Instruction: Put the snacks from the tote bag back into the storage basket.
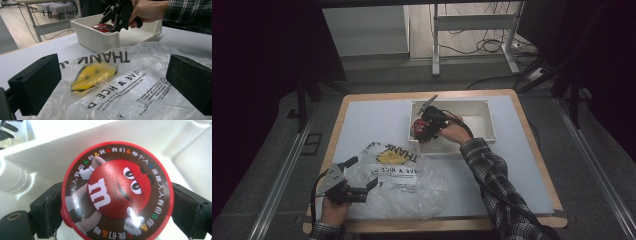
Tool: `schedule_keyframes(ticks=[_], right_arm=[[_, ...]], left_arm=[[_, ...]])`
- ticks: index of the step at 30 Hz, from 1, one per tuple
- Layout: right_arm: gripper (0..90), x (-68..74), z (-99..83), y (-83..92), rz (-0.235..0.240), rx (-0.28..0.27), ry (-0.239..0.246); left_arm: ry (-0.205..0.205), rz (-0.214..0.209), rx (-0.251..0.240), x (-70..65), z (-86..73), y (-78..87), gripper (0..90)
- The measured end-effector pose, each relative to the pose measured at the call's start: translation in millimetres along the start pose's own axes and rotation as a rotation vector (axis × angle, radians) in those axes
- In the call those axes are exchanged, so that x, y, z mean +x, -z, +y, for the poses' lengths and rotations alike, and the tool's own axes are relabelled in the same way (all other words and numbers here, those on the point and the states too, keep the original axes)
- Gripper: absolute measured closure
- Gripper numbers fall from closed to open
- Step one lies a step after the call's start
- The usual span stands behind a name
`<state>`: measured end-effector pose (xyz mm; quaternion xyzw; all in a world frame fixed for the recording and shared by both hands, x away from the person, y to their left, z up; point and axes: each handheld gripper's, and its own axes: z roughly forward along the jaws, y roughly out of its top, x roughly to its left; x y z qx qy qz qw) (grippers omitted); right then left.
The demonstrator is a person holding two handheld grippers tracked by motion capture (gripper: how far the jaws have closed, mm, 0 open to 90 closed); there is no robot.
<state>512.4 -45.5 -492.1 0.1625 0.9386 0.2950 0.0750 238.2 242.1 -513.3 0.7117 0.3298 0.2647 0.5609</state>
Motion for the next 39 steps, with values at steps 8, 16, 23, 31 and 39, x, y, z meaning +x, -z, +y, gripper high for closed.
schedule_keyframes(ticks=[8, 16, 23, 31, 39], right_arm=[[9.8, 4.0, 0.6, 3.8, 0.001, -0.002, 0.014], [9.1, 5.9, 1.7, 10.5, -0.011, -0.010, 0.028], [7.9, 8.0, 2.8, 16.1, -0.017, -0.017, 0.034], [7.6, 12.4, 2.3, 19.3, -0.023, -0.024, 0.045], [7.6, 15.8, -1.3, 26.3, -0.034, -0.041, 0.044]], left_arm=[[-0.002, 0.001, 0.003, -0.4, -0.1, 0.1, 0.0], [-0.003, 0.005, 0.005, -1.1, -0.5, 1.2, 0.0], [-0.003, 0.010, 0.005, -1.5, -0.9, 2.3, 0.0], [-0.004, 0.010, 0.004, -1.9, -0.9, 2.8, 0.0], [-0.007, 0.007, 0.006, -2.2, -1.0, 2.4, 0.0]])
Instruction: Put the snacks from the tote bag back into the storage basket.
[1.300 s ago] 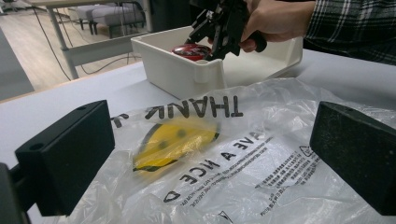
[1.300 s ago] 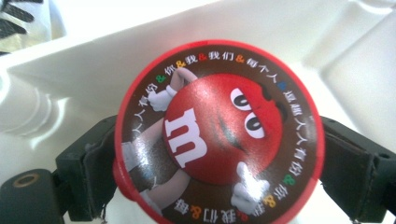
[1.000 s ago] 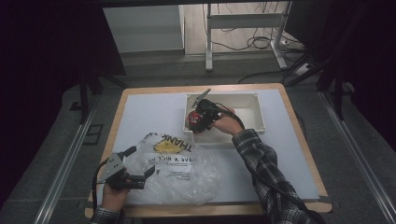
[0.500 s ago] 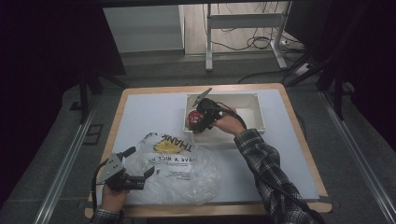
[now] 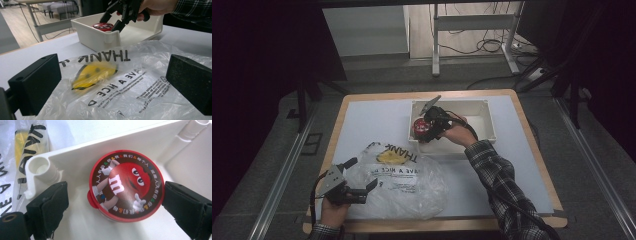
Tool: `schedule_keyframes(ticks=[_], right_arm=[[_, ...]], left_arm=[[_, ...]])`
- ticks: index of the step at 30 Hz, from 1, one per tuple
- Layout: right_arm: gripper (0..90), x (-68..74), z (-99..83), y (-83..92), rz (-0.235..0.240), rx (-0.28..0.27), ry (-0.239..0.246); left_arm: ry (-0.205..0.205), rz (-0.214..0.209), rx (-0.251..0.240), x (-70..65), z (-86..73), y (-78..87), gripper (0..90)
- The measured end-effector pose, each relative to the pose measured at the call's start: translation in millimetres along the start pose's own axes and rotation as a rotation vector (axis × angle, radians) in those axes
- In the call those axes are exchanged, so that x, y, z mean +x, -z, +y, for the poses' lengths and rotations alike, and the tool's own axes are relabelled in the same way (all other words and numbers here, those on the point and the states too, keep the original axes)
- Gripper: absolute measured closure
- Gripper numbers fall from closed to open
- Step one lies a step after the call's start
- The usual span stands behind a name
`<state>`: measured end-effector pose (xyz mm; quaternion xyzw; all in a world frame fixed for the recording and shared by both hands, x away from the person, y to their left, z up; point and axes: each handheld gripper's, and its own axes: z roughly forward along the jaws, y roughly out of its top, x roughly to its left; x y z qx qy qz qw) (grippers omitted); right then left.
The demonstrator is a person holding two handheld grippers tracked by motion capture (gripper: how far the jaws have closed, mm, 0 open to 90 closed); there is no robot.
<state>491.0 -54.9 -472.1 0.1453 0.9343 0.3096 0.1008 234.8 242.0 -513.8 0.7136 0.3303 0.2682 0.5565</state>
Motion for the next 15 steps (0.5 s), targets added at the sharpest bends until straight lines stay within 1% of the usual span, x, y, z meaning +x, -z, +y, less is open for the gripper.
schedule_keyframes(ticks=[3, 10, 15], right_arm=[[7.6, 1.2, -1.9, 1.8, -0.008, -0.005, 0.003], [7.6, 4.7, -5.1, 5.9, -0.018, -0.023, 0.008], [7.6, 6.3, -9.7, 9.9, -0.020, -0.037, 0.000]], left_arm=[[-0.009, 0.004, 0.005, -0.8, 0.1, -0.1, 0.0], [-0.009, 0.007, 0.005, -1.7, 0.1, 0.1, 0.0], [-0.010, 0.008, 0.005, -2.0, 0.0, 0.3, 0.0]])
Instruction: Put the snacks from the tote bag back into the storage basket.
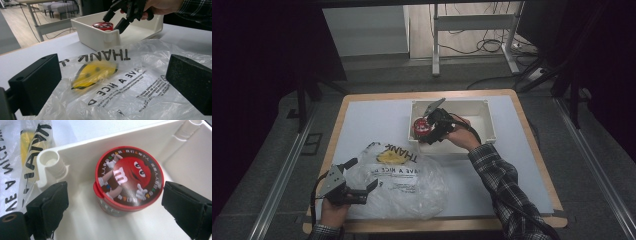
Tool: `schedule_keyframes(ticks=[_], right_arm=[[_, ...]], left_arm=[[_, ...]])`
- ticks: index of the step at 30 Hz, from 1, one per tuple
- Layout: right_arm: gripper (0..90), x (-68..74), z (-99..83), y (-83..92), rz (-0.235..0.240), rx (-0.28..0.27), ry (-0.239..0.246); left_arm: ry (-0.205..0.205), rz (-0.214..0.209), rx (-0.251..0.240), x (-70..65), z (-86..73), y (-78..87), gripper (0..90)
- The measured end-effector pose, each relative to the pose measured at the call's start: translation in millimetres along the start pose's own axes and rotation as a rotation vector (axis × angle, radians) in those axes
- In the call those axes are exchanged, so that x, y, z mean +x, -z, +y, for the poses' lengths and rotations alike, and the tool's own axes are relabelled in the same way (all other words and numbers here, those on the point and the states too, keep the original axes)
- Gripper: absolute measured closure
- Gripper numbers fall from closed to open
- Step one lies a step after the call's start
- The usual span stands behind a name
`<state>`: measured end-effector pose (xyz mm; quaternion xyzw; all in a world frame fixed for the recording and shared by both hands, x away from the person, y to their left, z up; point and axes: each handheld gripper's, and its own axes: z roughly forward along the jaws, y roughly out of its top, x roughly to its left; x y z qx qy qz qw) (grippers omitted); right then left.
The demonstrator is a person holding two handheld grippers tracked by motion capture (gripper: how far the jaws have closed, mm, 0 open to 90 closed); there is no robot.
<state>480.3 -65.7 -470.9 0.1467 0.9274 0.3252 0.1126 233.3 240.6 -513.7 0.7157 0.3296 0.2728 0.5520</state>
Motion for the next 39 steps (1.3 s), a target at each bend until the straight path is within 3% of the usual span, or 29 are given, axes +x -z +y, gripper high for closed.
schedule_keyframes(ticks=[17, 39], right_arm=[[7.6, 4.9, -15.5, 12.6, -0.022, -0.034, -0.011], [7.6, 14.5, -29.3, 18.7, -0.023, -0.044, -0.022]], left_arm=[[0.015, -0.018, -0.018, -0.2, -0.2, 0.6, 0.0], [-0.005, -0.016, -0.003, -2.0, 0.0, -0.1, 0.0]])
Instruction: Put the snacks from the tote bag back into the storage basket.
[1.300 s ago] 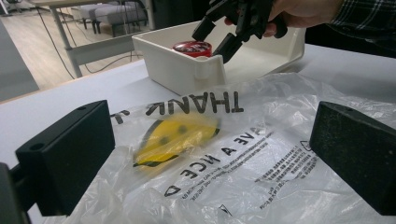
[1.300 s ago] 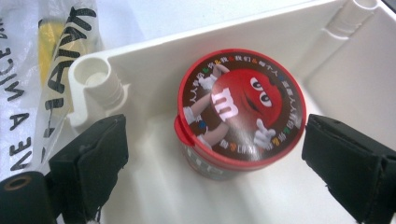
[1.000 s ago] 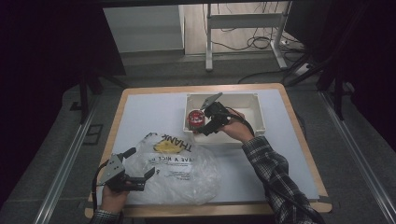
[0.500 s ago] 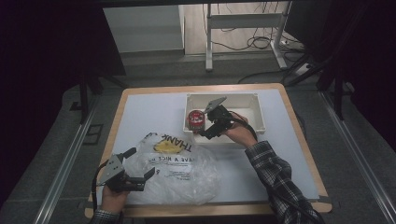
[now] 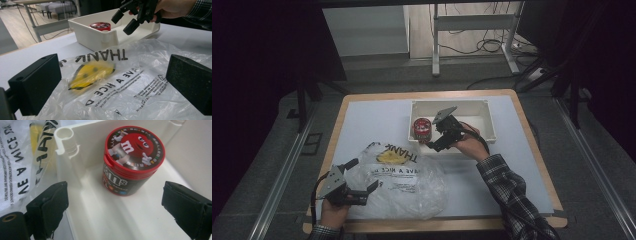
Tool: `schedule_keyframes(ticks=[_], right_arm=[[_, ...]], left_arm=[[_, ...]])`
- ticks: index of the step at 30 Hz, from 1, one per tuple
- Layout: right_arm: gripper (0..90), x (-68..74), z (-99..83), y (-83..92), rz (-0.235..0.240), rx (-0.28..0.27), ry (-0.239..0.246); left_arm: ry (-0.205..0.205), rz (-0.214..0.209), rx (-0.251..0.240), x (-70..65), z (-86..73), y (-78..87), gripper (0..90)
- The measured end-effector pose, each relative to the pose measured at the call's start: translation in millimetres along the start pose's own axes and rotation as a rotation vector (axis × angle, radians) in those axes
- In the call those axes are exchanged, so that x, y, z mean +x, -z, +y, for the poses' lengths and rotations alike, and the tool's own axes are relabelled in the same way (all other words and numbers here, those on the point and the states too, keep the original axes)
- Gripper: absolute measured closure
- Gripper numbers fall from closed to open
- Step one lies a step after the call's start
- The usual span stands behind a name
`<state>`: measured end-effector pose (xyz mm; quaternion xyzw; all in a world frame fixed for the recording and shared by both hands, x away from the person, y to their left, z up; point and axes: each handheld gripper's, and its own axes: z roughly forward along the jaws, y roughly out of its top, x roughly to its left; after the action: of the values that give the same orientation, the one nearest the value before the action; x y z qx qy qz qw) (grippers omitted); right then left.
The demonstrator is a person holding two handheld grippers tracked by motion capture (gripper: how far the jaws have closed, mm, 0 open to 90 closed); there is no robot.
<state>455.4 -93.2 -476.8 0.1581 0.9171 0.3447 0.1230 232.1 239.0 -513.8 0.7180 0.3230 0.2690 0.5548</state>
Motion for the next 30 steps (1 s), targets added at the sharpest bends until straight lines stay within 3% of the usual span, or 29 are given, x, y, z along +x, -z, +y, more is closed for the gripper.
schedule_keyframes(ticks=[30], right_arm=[[7.6, 14.3, -5.0, 9.8, 0.010, -0.020, 0.006]], left_arm=[[-0.016, 0.003, 0.014, -0.9, 0.2, -0.1, 0.0]])
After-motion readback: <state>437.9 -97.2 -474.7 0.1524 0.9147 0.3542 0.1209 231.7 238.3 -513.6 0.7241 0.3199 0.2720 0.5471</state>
